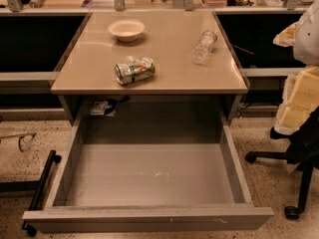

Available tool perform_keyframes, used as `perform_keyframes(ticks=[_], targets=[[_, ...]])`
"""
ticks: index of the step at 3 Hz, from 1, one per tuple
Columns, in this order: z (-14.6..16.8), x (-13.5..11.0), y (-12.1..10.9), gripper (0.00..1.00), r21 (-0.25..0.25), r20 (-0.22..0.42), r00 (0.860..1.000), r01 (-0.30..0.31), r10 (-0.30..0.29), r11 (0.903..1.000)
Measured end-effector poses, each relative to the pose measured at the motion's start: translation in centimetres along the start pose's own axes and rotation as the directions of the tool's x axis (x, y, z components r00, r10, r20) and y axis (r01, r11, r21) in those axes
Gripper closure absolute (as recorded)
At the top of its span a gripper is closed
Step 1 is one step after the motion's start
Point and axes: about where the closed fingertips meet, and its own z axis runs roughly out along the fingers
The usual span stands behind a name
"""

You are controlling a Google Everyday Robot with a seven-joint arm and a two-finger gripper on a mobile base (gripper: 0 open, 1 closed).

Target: Place 7up can into top drawer

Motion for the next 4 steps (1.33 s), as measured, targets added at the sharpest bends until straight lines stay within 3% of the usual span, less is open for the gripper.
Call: perform_keyframes(ticks=[1, 2, 3, 4], targets=[[0.0, 0.0, 0.0, 0.00, 0.000, 0.000, 1.000, 0.000, 0.000, 1.0000], [1.1, -1.5, -0.5, 0.00, 0.001, 0.033, 0.999, 0.026, -0.026, 0.9997], [4.1, -8.2, -2.2, 0.00, -0.018, 0.080, 0.982, 0.171, -0.169, 0.9850], [7.7, -17.9, -3.5, 0.00, -0.058, 0.154, 0.932, 0.339, -0.328, 0.9388]])
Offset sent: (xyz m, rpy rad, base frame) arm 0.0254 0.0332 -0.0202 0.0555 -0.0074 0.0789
